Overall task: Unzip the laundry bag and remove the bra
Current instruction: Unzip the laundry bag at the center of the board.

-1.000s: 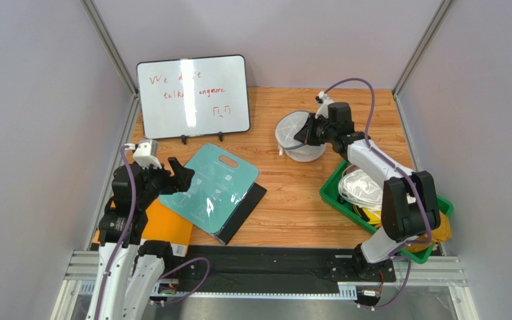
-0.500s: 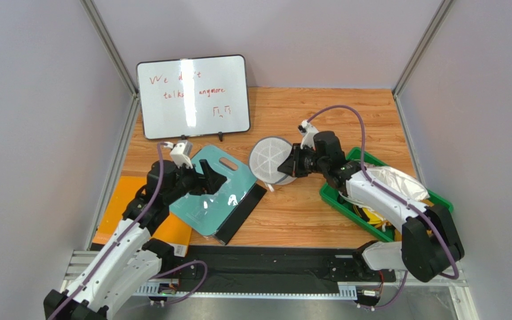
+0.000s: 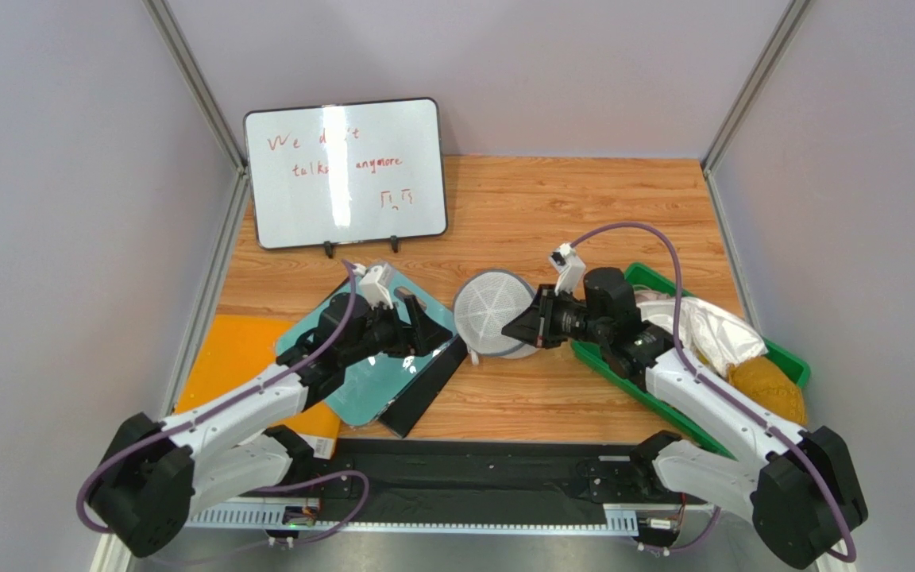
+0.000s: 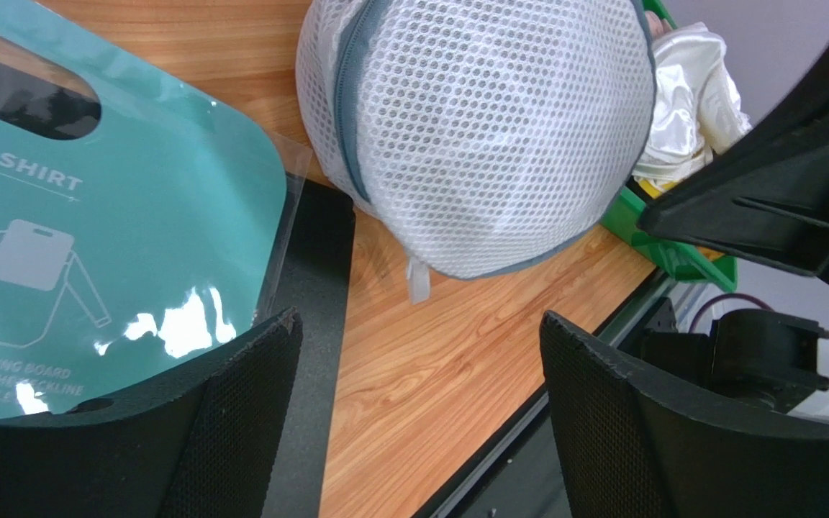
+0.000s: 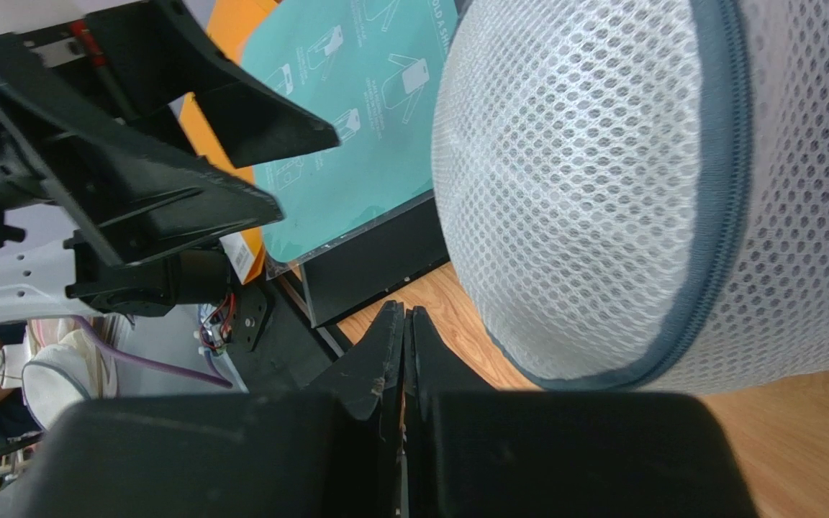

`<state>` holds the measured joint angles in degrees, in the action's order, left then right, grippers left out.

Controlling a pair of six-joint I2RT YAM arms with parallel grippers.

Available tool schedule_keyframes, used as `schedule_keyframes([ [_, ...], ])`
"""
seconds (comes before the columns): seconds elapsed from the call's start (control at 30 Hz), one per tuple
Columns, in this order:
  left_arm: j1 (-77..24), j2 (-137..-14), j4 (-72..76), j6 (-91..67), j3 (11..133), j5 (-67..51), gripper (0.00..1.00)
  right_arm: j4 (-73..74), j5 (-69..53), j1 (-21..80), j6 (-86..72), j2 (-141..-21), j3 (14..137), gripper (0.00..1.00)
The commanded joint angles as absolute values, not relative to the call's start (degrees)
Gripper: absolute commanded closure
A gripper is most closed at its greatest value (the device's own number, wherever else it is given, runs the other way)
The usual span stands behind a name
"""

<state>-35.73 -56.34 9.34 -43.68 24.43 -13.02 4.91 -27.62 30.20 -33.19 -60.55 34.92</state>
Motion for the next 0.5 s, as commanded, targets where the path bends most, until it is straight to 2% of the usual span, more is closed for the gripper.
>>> schedule_keyframes([
  [0.0, -37.7, -62.7, 21.7, -47.4, 26.5, -13.3, 0.15, 3.6, -28.7, 30.4, -34.4, -57.7, 33.6, 1.0],
  [0.3, -38.8, -74.3, 31.2, -50.6, 27.5, -14.7, 0.19, 5.2, -28.4, 30.4, -34.5, -55.5, 32.4, 1.0],
  [0.47, -38.8, -79.9, 35.8, -51.5, 27.9, -14.6, 0.25, 7.6, -28.2, 30.4, -34.5, -52.9, 33.0, 1.0],
])
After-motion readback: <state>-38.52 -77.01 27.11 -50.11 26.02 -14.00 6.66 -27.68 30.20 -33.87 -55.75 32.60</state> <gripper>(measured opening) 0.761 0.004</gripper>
